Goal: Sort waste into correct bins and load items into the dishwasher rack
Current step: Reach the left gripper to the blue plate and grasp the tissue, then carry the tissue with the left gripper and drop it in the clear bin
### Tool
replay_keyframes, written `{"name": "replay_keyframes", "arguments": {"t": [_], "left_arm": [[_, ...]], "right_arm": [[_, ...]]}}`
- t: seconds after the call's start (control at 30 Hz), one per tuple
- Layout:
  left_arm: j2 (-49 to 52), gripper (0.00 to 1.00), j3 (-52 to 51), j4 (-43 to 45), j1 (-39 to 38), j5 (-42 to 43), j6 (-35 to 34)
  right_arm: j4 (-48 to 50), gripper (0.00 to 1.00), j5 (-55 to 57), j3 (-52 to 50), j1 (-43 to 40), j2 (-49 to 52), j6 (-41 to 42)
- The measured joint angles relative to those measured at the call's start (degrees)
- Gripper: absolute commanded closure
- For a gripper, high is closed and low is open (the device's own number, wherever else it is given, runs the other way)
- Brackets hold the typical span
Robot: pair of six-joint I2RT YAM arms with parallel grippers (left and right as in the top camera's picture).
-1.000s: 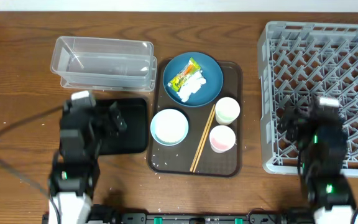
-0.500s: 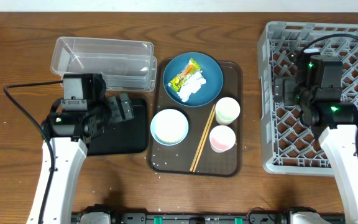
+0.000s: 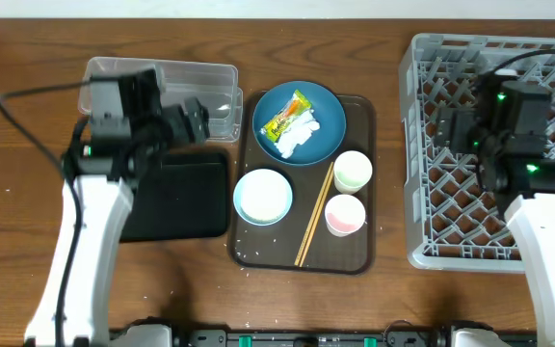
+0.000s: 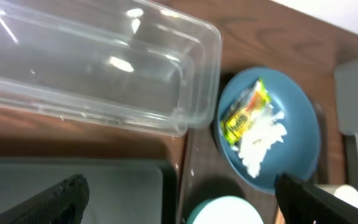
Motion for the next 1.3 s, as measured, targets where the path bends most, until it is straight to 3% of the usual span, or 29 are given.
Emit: {"name": "replay_keyframes", "arguments": {"t": [0.3,0.57,0.9,1.17,1.3], "left_arm": [[16.59,0.02,15.78,-4.85,-9.05,-7.43,4.09],[24.15,0.02,16.70,0.70,-20.57,-8.44,10.64],[34.38,0.00,16.76,3.39,-24.28,-8.50,12.07],[39.95,0.25,16.76,3.50,-26.84,-8.52,12.44],[40.02,0.50,16.76,3.56,-28.24,-8.44,12.68]], "right_arm": [[-0.66,0.01,-0.07,0.04,-2.14,-0.07,2.51],[-1.84,0.01,-0.09,0.04,-2.14,-0.07,3.72],[-1.90,0.01,-0.11,0.04,-2.14,-0.07,3.89],[-1.97,0.01,-0.09,0.04,-2.14,-0.07,3.89],[-1.97,0.02,-0.09,0.04,-2.14,-0.07,3.89]]}}
